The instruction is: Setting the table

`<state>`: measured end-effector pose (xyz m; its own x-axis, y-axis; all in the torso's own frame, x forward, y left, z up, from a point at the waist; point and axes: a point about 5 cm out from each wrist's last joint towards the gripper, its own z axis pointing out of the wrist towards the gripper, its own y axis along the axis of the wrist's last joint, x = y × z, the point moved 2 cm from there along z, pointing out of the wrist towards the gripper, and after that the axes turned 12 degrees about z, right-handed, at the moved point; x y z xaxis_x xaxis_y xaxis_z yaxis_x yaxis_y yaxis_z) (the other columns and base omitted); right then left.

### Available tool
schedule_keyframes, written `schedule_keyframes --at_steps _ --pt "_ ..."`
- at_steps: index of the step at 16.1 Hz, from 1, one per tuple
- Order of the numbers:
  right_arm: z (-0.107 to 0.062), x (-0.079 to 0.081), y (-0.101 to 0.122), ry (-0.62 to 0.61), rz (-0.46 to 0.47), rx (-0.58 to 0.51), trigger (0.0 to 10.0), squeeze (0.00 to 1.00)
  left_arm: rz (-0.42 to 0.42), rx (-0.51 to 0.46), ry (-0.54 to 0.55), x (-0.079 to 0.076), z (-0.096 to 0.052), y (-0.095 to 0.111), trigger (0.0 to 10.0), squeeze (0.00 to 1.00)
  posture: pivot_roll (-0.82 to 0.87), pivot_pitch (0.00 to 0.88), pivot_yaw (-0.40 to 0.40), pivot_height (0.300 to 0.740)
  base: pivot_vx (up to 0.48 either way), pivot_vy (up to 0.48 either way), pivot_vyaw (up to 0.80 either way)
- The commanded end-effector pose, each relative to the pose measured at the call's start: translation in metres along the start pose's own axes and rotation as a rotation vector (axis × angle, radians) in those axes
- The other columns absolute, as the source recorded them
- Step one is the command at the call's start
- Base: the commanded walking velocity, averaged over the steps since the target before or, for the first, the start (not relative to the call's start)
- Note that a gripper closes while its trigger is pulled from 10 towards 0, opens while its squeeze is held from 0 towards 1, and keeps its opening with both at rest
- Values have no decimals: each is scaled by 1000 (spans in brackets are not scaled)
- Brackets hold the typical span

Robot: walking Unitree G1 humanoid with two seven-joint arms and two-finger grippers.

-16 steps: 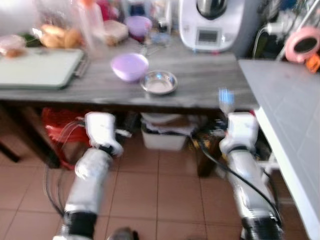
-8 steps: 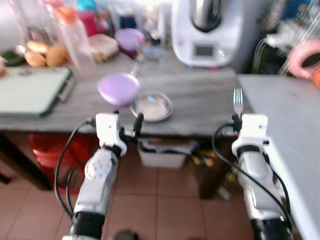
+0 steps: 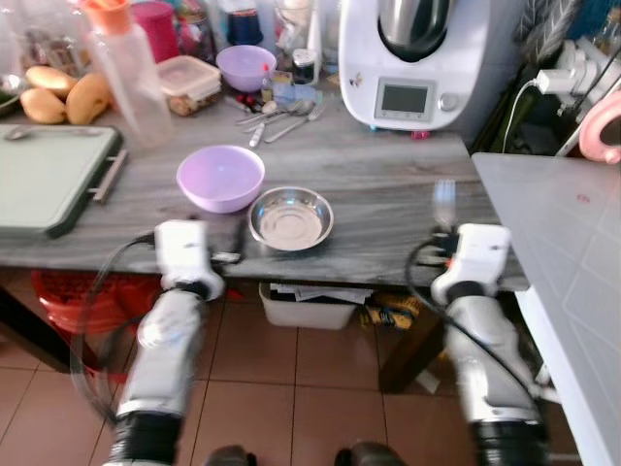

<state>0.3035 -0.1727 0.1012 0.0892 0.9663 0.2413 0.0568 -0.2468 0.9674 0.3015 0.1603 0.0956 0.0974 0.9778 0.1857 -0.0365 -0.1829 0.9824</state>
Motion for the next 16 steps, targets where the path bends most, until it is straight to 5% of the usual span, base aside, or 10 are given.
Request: schedule_keyframes --at_steps 1,6,16 --pt "3 -5 5 -16 7 -5 10000 0 -8 -10 -8 1 -1 3 10000 0 -18 0 -6 740 0 0 0" --pt "4 -4 9 -12 12 -18 10000 0 -21 -27 -26 -8 3 9 10000 0 -27 0 -1 740 0 432 0" --pt "2 -14 10 -75 13 -38 10000 0 -17 -50 -72 -10 -3 13 10000 0 -22 0 19 740 0 0 0"
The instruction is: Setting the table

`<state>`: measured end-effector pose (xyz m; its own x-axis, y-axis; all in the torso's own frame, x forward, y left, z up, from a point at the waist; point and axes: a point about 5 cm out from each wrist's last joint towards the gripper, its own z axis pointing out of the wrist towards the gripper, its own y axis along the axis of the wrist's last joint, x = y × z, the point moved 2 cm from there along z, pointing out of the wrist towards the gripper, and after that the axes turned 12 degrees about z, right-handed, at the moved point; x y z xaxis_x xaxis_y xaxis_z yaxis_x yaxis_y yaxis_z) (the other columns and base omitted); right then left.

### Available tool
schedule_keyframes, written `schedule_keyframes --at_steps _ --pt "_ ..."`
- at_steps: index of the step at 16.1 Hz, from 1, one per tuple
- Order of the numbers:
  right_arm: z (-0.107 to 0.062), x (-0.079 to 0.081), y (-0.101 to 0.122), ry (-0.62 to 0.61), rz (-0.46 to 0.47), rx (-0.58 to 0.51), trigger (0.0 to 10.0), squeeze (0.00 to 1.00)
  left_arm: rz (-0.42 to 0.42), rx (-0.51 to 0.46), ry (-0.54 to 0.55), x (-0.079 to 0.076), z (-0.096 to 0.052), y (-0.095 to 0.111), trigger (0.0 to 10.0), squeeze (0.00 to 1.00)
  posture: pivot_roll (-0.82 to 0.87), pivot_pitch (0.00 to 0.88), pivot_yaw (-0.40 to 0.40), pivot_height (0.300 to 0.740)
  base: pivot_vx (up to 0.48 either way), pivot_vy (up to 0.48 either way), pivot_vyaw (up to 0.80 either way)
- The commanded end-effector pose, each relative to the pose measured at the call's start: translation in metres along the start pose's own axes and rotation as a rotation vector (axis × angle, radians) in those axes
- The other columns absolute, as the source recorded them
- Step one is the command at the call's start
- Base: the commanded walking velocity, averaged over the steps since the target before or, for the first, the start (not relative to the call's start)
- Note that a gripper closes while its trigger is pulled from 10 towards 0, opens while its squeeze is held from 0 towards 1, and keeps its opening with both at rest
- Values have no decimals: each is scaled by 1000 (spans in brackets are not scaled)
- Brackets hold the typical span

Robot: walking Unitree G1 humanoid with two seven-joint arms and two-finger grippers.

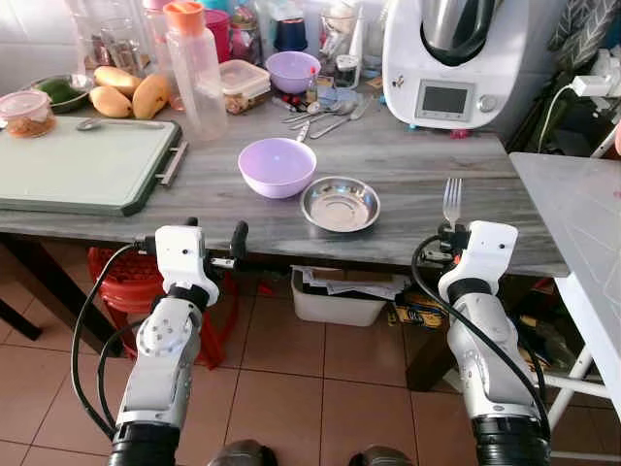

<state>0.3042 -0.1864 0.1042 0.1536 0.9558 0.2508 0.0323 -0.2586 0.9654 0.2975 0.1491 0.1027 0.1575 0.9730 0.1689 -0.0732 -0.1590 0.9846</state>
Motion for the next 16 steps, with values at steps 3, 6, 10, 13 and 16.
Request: schedule_keyframes --at_steps 3,6,10,13,16 --pt "-1 -1 3 -17 1 -16 10000 0 -6 -27 -43 -3 -1 7 10000 0 -21 0 23 740 160 0 0" --pt "-2 -4 3 -39 5 -23 10000 0 -7 -26 -49 -2 -3 7 10000 0 -19 0 26 740 280 0 0" --pt "6 -21 9 -119 13 -7 10000 0 -8 -19 -44 1 -5 7 10000 0 -10 0 30 740 134 0 0" --pt "15 -24 14 -116 20 9 10000 0 -5 -15 -42 4 -9 7 10000 0 2 0 40 740 0 0 0" --pt "24 -29 16 -135 65 26 10000 0 3 -4 -54 5 -14 7 10000 0 18 17 51 740 0 0 0"
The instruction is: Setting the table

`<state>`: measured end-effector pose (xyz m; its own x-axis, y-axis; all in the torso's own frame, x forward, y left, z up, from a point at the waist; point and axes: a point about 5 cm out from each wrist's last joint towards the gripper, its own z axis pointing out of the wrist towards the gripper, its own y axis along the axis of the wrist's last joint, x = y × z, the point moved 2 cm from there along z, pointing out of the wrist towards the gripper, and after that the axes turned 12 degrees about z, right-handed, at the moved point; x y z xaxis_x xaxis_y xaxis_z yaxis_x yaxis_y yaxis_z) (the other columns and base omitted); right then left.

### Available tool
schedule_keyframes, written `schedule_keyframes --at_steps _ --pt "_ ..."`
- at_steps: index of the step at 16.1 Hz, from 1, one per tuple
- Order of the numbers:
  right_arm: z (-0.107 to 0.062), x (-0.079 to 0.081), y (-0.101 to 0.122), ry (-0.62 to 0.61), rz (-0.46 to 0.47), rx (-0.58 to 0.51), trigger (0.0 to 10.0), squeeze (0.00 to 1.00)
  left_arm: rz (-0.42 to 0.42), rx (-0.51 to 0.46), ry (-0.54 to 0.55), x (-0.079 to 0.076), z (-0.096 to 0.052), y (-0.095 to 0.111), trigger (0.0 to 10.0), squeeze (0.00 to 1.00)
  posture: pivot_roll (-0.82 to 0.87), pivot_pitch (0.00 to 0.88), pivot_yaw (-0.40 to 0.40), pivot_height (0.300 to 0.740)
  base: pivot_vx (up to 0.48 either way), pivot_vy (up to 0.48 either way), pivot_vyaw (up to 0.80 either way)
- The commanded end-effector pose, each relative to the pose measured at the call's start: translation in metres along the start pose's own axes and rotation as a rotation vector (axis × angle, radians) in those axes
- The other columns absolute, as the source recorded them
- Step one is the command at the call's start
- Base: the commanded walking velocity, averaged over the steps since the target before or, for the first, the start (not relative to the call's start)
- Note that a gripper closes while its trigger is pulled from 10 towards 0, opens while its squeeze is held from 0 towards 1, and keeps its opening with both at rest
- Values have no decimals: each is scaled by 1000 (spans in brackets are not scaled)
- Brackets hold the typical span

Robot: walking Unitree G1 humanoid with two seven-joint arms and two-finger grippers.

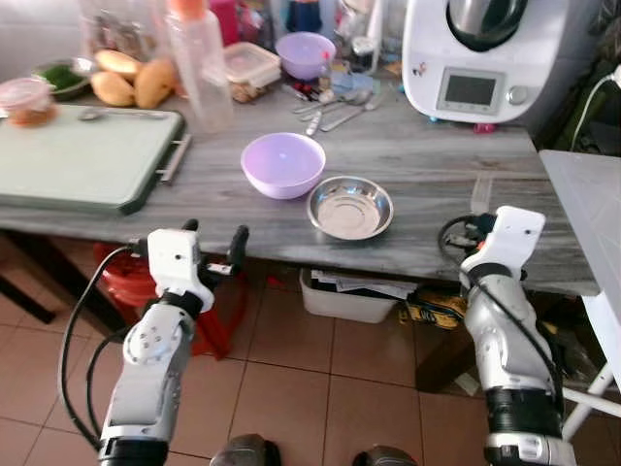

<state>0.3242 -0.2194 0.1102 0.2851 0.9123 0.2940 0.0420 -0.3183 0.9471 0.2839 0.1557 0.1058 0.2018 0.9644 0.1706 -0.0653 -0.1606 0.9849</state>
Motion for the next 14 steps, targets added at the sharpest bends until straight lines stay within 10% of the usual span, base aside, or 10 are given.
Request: schedule_keyframes --at_steps 1,14 --pt "4 0 0 0 23 23 10000 0 6 -7 -16 0 -2 4 10000 0 25 26 56 740 0 0 0" --pt "36 46 14 134 121 136 10000 0 67 104 -90 14 -42 10 10000 0 141 166 133 740 0 0 0"
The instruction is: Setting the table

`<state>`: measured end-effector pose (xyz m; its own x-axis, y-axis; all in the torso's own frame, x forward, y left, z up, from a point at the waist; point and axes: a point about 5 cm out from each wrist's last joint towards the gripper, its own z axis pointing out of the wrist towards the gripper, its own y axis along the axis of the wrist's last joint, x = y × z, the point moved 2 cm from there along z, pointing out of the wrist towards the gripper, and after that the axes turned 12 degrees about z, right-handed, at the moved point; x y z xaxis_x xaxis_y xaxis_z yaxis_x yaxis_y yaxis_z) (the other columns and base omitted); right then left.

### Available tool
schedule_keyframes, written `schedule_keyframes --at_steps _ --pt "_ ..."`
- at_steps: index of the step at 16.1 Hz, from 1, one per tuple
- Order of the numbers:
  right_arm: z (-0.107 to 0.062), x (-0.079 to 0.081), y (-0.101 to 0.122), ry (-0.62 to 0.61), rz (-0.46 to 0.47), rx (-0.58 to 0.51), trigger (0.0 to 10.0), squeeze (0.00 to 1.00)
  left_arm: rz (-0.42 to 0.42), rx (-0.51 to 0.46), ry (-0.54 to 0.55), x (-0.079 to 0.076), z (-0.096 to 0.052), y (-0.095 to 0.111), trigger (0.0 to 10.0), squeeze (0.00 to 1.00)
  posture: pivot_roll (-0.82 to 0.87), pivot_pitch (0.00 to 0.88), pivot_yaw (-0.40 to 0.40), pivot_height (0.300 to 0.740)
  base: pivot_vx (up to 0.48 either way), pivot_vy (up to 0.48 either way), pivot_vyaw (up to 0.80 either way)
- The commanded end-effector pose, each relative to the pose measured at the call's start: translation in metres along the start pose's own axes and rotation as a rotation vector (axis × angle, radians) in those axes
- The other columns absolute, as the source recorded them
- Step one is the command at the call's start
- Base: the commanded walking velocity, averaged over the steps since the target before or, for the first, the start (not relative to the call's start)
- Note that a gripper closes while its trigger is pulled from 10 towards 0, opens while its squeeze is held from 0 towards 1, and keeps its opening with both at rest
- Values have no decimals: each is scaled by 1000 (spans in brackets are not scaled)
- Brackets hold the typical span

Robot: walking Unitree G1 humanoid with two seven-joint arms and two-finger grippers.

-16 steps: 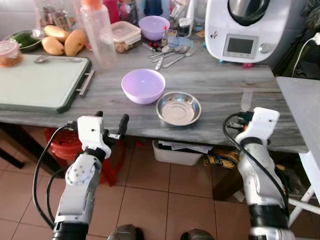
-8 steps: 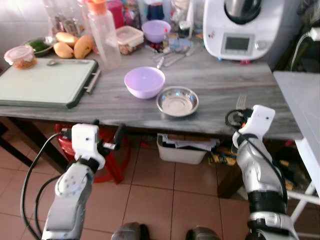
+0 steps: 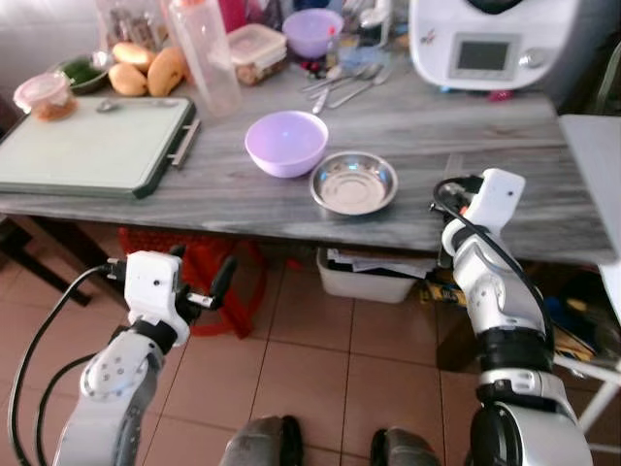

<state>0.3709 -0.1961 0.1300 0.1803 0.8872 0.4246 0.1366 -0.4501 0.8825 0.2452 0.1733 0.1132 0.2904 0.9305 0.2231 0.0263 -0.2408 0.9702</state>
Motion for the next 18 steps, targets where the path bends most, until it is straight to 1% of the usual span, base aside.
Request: schedule_keyframes --at_steps 1,3,5,6,7,10,13,15,18 --pt "4 10 6 24 0 2 10000 0 14 4 -3 4 -4 3 10000 0 146 172 138 740 0 0 0" --pt "8 17 15 43 19 -1 10000 0 19 18 -19 4 -8 4 10000 0 156 192 155 740 0 0 0" --pt "12 18 18 37 44 14 10000 0 20 27 -30 3 -10 4 10000 0 161 199 159 740 0 0 0" --pt "14 21 21 47 51 15 10000 0 20 33 -35 3 -11 5 10000 0 164 207 166 740 0 0 0" --pt "17 26 20 59 61 40 10000 0 20 42 -43 3 -13 5 10000 0 166 211 168 740 0 0 0" --pt "17 32 10 62 65 93 10000 0 17 48 -49 1 -12 7 10000 0 164 214 162 740 0 0 0" --pt "16 30 5 53 51 125 10000 0 11 53 -53 0 -11 7 10000 0 158 213 155 740 0 0 0" --pt "12 22 0 34 18 148 10000 0 3 53 -52 -2 -11 7 10000 0 149 208 150 740 0 0 0" --pt "12 16 0 19 -12 146 10000 0 -2 55 -54 -4 -10 6 10000 0 145 205 147 740 0 0 0"
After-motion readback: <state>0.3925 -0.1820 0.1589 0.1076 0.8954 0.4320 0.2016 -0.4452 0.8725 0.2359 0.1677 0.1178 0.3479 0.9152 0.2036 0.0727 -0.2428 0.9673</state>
